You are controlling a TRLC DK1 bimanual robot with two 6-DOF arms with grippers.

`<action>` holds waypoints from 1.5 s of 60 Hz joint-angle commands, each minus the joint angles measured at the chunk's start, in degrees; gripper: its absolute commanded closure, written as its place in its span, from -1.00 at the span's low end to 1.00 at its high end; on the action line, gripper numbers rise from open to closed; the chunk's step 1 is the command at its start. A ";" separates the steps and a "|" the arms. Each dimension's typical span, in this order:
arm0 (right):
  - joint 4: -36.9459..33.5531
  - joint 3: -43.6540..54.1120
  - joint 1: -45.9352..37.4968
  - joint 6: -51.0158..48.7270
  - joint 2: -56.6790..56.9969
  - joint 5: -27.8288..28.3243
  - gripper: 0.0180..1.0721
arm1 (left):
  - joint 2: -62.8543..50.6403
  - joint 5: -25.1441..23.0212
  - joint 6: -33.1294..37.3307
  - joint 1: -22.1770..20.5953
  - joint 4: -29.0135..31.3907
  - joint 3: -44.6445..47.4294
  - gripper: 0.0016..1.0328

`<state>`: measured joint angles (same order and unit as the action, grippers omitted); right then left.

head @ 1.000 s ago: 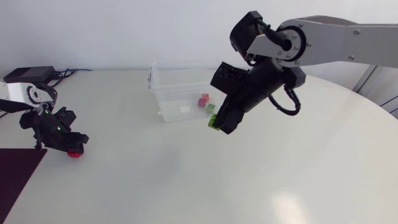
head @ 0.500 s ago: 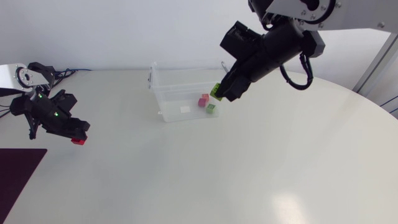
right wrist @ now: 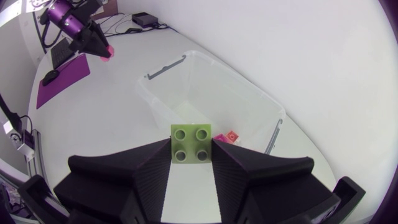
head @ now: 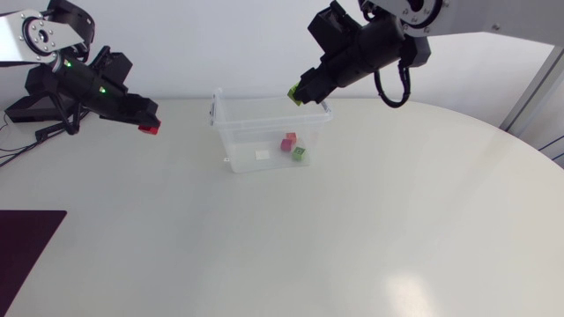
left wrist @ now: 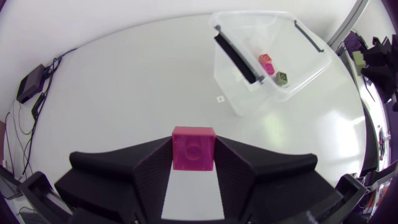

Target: Place the duplo bricks in the container

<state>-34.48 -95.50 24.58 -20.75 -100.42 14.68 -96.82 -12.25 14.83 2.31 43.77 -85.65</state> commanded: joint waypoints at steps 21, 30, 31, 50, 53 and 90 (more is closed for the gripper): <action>6.97 -8.82 -2.69 5.28 -12.87 -3.51 0.55 | 0.22 -7.26 -9.12 -4.24 -12.48 -6.11 0.30; 7.76 -11.81 -2.78 5.55 -16.82 -5.10 0.52 | -1.53 -7.96 -10.00 -6.96 -13.45 -8.66 0.30; 7.85 -12.07 -2.87 5.55 -17.26 -5.27 0.51 | -1.71 -7.96 -10.00 -7.14 -13.45 -8.84 0.29; 7.58 -13.57 -3.84 7.13 -19.02 -7.65 -0.93 | -6.02 -7.96 -12.54 -10.30 -18.98 -11.30 0.22; 7.58 -12.51 -4.19 7.13 -17.26 -7.65 -0.93 | -7.25 -7.96 -12.90 -11.01 -19.33 -12.35 0.22; 10.31 12.89 -8.76 4.67 7.96 -6.77 -0.93 | -20.61 -1.81 -10.79 -17.07 -13.18 -25.18 -0.93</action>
<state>-25.08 -86.21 17.04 -15.22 -95.72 7.66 -115.98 -14.79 3.03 -14.20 28.49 -106.65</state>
